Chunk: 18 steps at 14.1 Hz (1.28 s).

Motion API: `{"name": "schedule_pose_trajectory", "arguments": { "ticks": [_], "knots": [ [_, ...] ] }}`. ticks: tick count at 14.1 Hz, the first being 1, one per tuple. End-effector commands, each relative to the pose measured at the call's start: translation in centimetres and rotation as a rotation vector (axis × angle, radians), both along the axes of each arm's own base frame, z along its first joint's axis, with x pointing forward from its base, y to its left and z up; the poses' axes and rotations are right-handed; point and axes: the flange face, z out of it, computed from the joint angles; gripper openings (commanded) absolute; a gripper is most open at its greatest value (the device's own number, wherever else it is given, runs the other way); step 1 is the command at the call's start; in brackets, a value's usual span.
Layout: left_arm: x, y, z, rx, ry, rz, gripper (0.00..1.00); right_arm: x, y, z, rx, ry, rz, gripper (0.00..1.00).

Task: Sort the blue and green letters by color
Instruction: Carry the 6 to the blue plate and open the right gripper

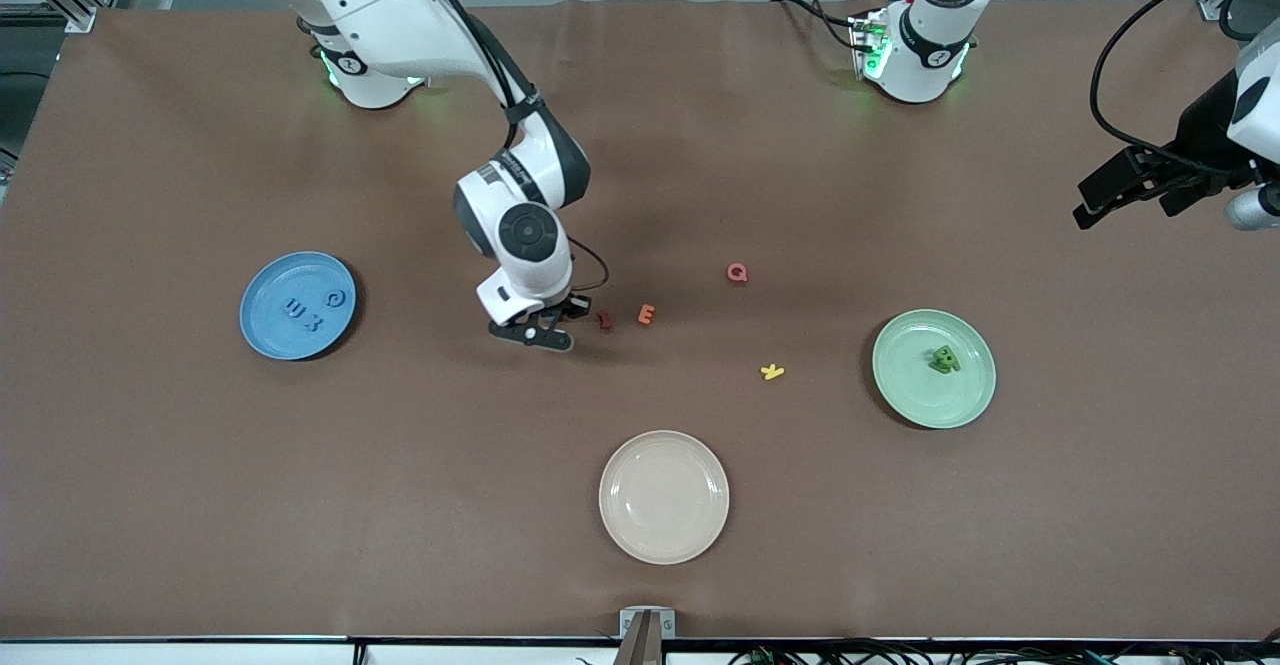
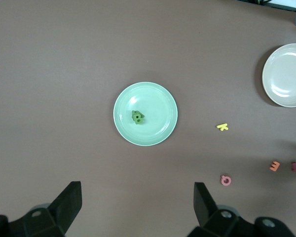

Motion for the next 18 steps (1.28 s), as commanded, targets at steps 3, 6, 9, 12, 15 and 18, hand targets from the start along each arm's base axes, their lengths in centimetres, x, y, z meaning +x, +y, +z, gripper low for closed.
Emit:
{"name": "schedule_pose_trajectory", "arguments": {
  "ticks": [3, 6, 9, 12, 15, 18],
  "knots": [
    [0.1, 0.1, 0.4, -0.016, -0.006, -0.019, 1.00, 4.5, -13.3, 7.6, 0.036, 0.087, 0.127, 0.00],
    [-0.2, -0.2, 0.8, -0.015, -0.004, -0.025, 1.00, 5.5, -22.7, 10.0, 0.053, 0.096, 0.216, 0.00],
    [-0.3, -0.1, 1.3, -0.015, -0.012, -0.027, 1.00, 4.5, -30.5, 13.0, 0.072, 0.137, 0.281, 0.00],
    [-0.3, -0.2, 1.4, -0.015, -0.011, -0.031, 1.00, 2.2, -36.0, 11.4, 0.056, 0.135, 0.315, 0.00],
    [-0.6, -0.6, 1.4, -0.009, 0.002, -0.043, 1.00, 0.0, -39.5, 7.5, 0.068, 0.088, 0.340, 0.00],
    [-0.4, -0.9, 1.0, -0.007, 0.011, -0.049, 1.00, -2.6, -41.5, 4.0, 0.077, 0.079, 0.334, 0.00]
  ]
}}
